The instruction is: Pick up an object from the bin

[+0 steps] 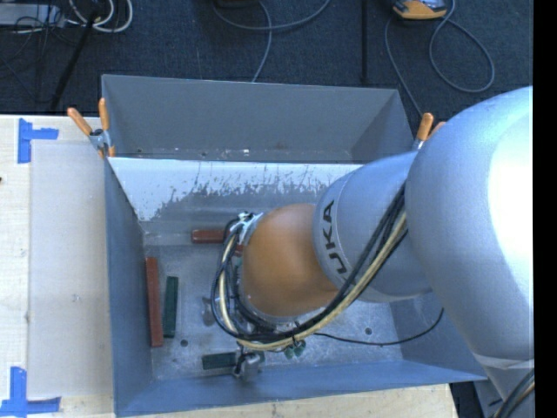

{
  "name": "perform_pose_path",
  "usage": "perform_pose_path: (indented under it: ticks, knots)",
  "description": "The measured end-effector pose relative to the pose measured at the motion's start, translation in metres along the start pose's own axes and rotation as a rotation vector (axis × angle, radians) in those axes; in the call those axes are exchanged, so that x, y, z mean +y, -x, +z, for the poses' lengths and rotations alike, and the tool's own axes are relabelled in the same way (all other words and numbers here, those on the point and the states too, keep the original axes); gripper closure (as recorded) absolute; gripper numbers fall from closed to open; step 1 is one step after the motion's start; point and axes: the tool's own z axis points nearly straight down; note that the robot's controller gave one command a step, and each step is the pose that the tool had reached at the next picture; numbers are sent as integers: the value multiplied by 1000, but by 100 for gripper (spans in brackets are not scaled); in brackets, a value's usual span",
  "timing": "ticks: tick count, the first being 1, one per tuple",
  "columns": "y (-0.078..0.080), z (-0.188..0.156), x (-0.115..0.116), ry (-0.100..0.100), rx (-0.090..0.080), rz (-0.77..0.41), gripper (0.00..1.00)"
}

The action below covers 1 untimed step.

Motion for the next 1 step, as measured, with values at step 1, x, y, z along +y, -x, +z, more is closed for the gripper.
perform_pose_path:
  ticks: [1]
  knots:
    - [-3, 2, 0, 1, 11, 2, 100]
